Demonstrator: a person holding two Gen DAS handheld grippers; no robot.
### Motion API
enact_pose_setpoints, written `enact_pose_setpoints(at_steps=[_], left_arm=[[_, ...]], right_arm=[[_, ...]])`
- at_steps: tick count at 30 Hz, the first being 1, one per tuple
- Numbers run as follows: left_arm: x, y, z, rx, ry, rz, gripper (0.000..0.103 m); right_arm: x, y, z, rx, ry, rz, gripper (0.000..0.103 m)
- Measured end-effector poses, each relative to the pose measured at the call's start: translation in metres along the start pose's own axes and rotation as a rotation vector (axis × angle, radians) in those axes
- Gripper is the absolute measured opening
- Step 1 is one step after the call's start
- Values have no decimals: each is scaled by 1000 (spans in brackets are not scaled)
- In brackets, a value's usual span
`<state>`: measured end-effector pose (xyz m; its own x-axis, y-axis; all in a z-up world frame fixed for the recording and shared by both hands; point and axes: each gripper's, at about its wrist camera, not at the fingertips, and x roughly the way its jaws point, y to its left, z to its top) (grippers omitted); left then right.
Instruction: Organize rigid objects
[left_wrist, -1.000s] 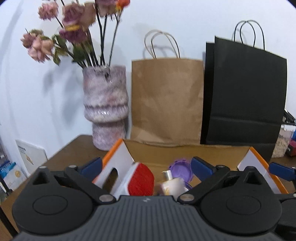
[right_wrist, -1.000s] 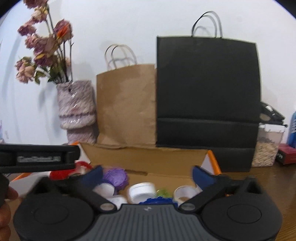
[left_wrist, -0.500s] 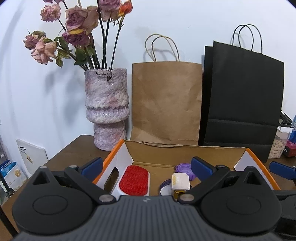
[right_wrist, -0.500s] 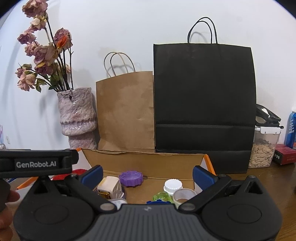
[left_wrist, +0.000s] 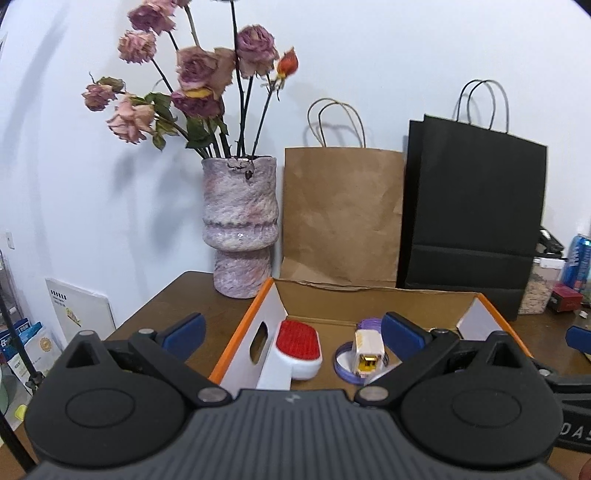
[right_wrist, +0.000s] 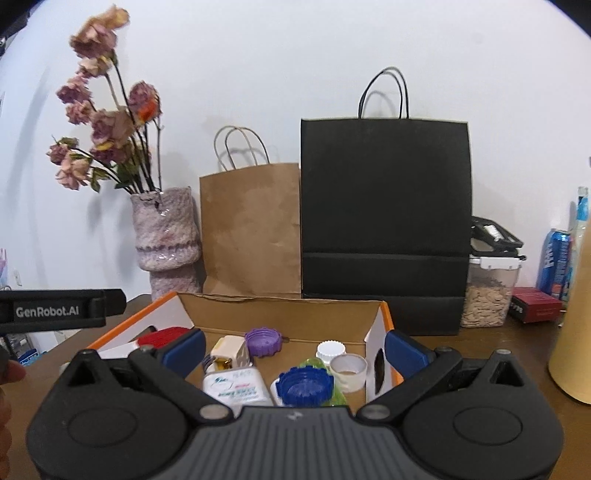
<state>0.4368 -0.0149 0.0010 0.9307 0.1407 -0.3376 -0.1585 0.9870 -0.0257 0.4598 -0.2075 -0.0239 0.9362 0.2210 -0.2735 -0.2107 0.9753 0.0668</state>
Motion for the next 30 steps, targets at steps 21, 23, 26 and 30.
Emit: enact_pose_setpoints(at_steps=[21, 23, 26, 30], left_arm=[[-204, 53, -65, 59, -5, -59, 103], [-224, 57, -71, 66, -14, -61, 103], [-256, 60, -82, 82, -38, -69, 103], [-287, 63, -95, 99, -47, -78, 103]], right_arm=[[-217, 49, -34, -32, -30, -5, 103], [-239, 53, -40, -35, -36, -8, 103], [-271, 59, -51, -31, -46, -11, 103], [-305, 66, -65, -32, -52, -17, 103]])
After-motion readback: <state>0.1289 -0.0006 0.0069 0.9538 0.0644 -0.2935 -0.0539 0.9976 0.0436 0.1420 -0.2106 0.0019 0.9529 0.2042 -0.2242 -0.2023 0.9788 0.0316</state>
